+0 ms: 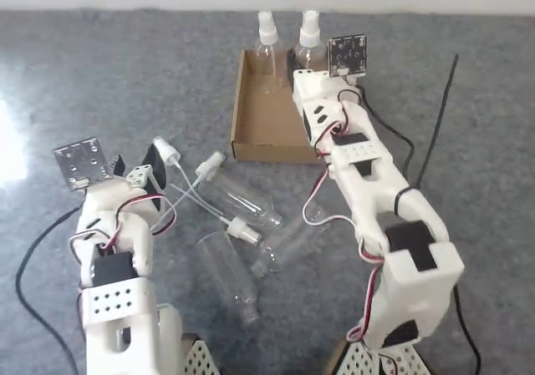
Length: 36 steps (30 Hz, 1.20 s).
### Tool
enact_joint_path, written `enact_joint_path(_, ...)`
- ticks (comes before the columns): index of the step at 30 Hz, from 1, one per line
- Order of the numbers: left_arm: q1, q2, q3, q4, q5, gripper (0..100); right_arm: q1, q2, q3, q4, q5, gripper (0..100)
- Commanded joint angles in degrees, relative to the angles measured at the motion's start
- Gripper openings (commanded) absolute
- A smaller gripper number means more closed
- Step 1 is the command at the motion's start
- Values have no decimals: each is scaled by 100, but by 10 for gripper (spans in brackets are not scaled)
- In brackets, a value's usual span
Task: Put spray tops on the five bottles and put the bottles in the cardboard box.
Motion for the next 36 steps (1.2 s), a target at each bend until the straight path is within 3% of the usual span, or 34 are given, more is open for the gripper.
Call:
enact_joint_path(1, -18, -167, -84, -167, -35, 187, 180, 154, -589, -444, -53, 30)
enact_joint_path(9, -18, -167, -84, -167, -35, 187, 251, 954, -633, -1780, -26, 30)
enact_joint_path(21, -18, -167, -84, -167, -35, 187, 268, 1859, -1336, -1789, -53, 30)
enact_joint_path(36, -18, -167, -84, -167, -35, 187, 259, 1956, -1354, -1798, -53, 52)
